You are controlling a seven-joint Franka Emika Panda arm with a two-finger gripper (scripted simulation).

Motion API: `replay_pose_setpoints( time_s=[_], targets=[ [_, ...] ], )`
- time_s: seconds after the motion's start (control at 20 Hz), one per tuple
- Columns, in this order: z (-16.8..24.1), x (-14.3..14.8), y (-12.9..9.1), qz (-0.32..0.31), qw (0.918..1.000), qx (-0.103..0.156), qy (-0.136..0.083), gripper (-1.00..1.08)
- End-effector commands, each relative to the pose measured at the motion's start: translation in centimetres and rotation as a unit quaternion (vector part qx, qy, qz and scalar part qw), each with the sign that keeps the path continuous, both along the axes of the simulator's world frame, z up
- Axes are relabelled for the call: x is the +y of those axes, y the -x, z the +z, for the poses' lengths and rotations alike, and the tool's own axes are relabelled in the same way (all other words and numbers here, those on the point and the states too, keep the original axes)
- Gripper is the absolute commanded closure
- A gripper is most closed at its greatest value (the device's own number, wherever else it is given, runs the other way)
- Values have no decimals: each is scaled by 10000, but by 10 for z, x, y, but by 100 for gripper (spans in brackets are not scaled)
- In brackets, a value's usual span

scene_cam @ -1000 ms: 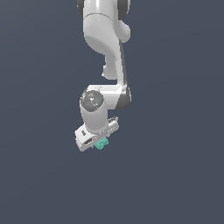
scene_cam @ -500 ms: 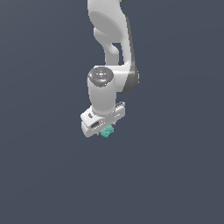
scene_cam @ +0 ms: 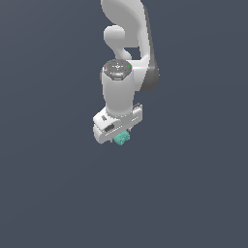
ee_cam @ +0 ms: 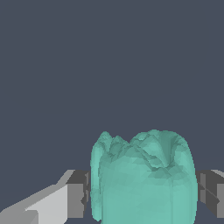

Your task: Pick up the object and move it to a goal position.

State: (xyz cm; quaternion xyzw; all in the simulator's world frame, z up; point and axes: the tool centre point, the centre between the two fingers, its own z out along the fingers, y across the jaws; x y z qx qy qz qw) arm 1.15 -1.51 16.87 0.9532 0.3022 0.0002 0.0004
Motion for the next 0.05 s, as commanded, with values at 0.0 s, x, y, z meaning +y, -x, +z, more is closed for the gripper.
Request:
replay_pose_setpoints(
  time_s=[0.0],
  targets=[
    [2, 1, 1, -3, 10000, 4, 0, 108]
  ],
)
